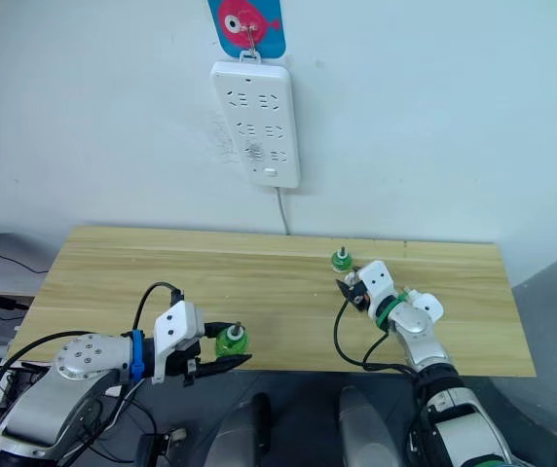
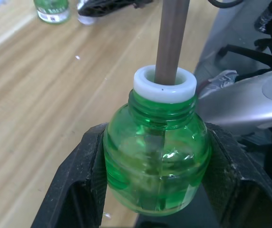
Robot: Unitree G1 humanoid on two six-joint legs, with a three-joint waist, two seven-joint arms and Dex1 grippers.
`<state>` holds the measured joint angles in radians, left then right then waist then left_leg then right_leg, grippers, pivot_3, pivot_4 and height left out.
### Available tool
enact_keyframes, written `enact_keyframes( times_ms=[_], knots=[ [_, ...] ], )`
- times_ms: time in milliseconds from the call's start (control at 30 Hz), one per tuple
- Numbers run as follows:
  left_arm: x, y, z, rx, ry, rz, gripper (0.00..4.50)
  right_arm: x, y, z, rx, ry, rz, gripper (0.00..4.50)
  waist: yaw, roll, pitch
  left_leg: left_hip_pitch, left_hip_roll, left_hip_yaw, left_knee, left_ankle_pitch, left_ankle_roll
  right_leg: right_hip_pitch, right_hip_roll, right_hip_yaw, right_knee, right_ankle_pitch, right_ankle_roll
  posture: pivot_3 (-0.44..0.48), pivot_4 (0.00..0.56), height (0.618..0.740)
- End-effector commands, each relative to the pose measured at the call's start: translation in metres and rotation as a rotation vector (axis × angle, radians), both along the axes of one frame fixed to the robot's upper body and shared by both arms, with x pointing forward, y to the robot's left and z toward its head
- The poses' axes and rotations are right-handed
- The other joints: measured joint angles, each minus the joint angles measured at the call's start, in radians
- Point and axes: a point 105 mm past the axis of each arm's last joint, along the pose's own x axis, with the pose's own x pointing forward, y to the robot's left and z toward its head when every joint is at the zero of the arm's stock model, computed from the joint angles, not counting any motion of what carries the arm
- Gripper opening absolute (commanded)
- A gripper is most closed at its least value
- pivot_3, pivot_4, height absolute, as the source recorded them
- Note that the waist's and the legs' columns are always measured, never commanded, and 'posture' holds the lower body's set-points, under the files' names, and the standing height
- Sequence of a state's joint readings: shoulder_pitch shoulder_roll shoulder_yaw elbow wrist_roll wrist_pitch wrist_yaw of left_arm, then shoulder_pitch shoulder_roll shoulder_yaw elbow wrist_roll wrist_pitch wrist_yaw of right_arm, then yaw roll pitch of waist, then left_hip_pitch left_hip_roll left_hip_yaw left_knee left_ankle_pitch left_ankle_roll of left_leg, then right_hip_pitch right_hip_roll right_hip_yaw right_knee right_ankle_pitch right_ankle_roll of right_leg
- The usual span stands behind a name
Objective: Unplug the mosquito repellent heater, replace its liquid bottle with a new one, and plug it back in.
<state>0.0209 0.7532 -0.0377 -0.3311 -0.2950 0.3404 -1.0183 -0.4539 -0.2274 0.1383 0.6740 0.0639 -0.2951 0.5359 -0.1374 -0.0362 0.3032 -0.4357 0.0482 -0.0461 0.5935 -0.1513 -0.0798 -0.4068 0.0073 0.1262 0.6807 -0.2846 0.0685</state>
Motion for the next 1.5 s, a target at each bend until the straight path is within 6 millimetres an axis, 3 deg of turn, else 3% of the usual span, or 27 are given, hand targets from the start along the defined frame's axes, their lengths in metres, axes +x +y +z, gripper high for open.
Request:
enact_keyframes(
  times_ms=[33, 133, 233, 433, 633, 867, 967, 1167, 1500],
  knots=[
    [0.003, -0.01, 0.006, -0.05, -0.022, -0.055, 2.32, -0.011, 0.0, 0.036, 0.035, -0.101, 0.069, 3.63, 0.0, 0.0, 0.0, 0.0, 0.0, 0.0, 0.0, 0.0, 0.0, 0.0, 0.0, 0.0, 0.0, 0.0, 0.0, -0.161, 0.298, 0.74],
    [0.014, -0.025, 0.016, -0.102, -0.052, -0.107, 2.32, -0.046, 0.011, 0.077, 0.023, -0.184, 0.251, 3.64, 0.003, 0.002, 0.001, 0.0, 0.0, -0.001, 0.0, 0.0, 0.0, 0.0, 0.0, -0.001, 0.0, 0.0, 0.0, -0.184, 0.284, 0.74],
    [0.023, -0.041, 0.026, -0.144, -0.078, -0.175, 2.32, -0.084, 0.028, 0.112, 0.024, -0.154, 0.461, 3.64, -0.001, 0.001, 0.0, -0.001, 0.0, -0.002, 0.0, 0.0, 0.0, 0.0, 0.0, -0.001, 0.0, 0.0, 0.001, -0.221, 0.264, 0.74],
    [0.034, -0.071, 0.044, -0.197, -0.103, -0.316, 2.32, -0.124, 0.044, 0.13, -0.035, 0.0, 0.676, 3.64, -0.014, -0.002, -0.004, -0.001, 0.0, -0.002, 0.001, 0.0, 0.0, 0.0, 0.001, -0.002, 0.001, 0.0, 0.001, -0.26, 0.229, 0.74],
    [0.04, -0.089, 0.063, -0.234, -0.146, -0.408, 2.32, -0.12, 0.057, 0.134, -0.028, 0.031, 0.692, 3.64, -0.034, -0.004, -0.009, -0.003, -0.001, -0.003, 0.003, 0.0, 0.0, 0.0, 0.001, -0.003, 0.0, 0.001, 0.002, -0.282, 0.206, 0.74],
    [0.038, -0.092, 0.066, -0.243, -0.137, -0.443, 2.32, -0.113, 0.062, 0.136, 0.007, 0.01, 0.67, 3.64, -0.061, -0.004, -0.02, -0.004, -0.001, -0.006, 0.003, 0.0, 0.0, 0.0, 0.001, -0.005, 0.001, 0.001, 0.002, -0.281, 0.184, 0.74],
    [0.039, -0.092, 0.068, -0.251, -0.145, -0.437, 2.32, -0.11, 0.061, 0.134, 0.007, 0.008, 0.662, 3.03, -0.066, -0.004, -0.027, -0.003, -0.001, -0.006, 0.003, 0.0, 0.0, 0.0, 0.001, -0.005, 0.001, 0.001, 0.002, -0.277, 0.176, 0.74],
    [0.04, -0.092, 0.071, -0.264, -0.15, -0.433, 2.32, -0.106, 0.057, 0.132, -0.022, -0.011, 0.658, 0.95, -0.072, -0.004, -0.034, -0.004, -0.001, -0.006, 0.006, 0.0, 0.0, 0.001, 0.001, -0.005, 0.001, 0.001, 0.002, -0.267, 0.168, 0.74],
    [0.039, -0.092, 0.075, -0.314, -0.101, -0.397, 2.32, -0.104, 0.059, 0.137, -0.032, -0.067, 0.671, 0.8, -0.083, -0.004, -0.048, -0.003, -0.001, -0.006, 0.006, 0.0, 0.0, 0.001, 0.001, -0.005, 0.002, 0.001, 0.002, -0.261, 0.171, 0.74]
  ],
)
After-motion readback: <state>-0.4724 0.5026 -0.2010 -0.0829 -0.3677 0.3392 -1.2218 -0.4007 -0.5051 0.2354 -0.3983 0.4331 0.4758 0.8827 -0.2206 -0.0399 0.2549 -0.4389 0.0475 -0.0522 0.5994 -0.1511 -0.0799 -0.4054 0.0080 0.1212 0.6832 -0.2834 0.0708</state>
